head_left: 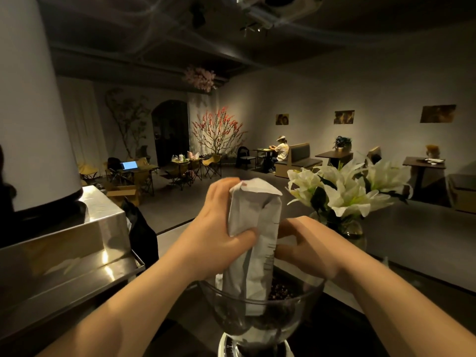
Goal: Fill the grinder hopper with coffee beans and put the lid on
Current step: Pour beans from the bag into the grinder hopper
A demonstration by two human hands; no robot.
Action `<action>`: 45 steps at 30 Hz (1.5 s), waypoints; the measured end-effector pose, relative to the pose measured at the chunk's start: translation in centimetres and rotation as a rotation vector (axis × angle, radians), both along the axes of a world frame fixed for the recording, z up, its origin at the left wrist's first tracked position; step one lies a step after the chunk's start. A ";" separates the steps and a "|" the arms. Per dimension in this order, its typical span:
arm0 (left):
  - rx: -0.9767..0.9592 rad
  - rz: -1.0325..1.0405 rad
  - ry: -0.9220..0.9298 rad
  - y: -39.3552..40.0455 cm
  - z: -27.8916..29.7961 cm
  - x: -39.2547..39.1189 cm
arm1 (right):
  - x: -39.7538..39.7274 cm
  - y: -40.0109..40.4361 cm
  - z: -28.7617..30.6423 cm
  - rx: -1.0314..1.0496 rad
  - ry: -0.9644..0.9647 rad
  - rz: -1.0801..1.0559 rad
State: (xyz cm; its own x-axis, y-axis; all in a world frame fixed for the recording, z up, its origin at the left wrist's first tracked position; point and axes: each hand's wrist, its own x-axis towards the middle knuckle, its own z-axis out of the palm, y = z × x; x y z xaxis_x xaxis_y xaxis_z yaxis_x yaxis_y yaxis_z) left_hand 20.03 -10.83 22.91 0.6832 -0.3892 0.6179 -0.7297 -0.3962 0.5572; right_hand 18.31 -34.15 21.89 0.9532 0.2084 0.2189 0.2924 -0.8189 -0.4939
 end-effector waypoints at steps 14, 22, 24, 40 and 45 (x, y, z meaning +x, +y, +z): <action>-0.093 0.006 -0.039 0.3 -0.3 -0.1 | 0.1 0.0 0.0 0.045 0.006 0.028; -0.018 -0.010 0.062 0.1 -0.2 -0.1 | 0.1 -0.1 -0.1 0.021 0.001 0.003; -0.074 0.023 -0.010 0.3 -0.5 0.1 | 0.2 0.0 0.1 0.025 0.016 0.019; -0.077 0.002 0.051 0.2 -0.2 -0.4 | 0.0 -0.1 0.2 0.046 0.008 0.007; -0.076 0.011 0.049 0.2 -0.2 -0.3 | 0.0 -0.3 0.2 0.037 0.011 0.010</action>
